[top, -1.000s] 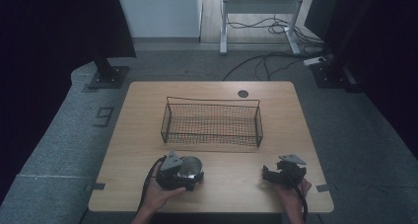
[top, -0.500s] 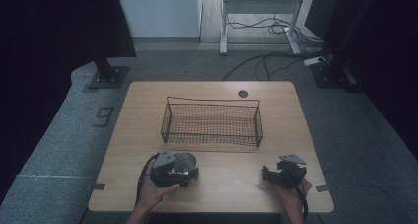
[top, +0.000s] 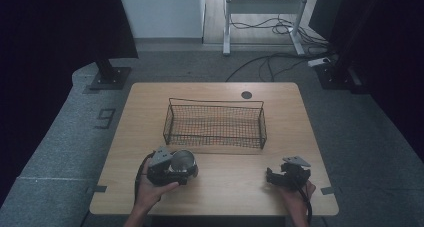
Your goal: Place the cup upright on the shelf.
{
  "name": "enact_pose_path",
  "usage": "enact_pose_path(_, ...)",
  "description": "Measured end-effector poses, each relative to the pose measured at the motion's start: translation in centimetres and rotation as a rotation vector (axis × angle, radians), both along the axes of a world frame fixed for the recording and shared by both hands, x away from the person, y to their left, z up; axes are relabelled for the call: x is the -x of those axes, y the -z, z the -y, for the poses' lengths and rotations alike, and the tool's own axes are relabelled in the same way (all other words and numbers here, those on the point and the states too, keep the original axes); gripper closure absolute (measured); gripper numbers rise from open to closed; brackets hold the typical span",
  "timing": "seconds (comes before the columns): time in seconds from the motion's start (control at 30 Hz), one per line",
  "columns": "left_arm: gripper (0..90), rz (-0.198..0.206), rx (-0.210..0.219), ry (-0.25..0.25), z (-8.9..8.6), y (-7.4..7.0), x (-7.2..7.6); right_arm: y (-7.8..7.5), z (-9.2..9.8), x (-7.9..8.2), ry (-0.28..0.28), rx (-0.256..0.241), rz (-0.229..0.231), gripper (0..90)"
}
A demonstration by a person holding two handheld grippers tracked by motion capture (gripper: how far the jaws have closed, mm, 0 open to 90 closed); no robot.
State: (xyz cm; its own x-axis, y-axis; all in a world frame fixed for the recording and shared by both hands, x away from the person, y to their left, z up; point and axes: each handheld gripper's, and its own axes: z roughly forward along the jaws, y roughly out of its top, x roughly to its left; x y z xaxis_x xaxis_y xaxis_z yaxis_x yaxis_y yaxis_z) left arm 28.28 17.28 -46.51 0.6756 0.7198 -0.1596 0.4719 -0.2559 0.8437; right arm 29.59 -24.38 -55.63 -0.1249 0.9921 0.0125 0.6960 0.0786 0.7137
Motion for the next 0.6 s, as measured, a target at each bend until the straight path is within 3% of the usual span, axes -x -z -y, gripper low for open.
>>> enact_pose_path(0.6, 14.4, 0.01, -0.004, -0.028, 0.3, -1.2, -1.2, 0.0, 0.0, -0.1, 0.001, 0.0, -0.001, 0.0)
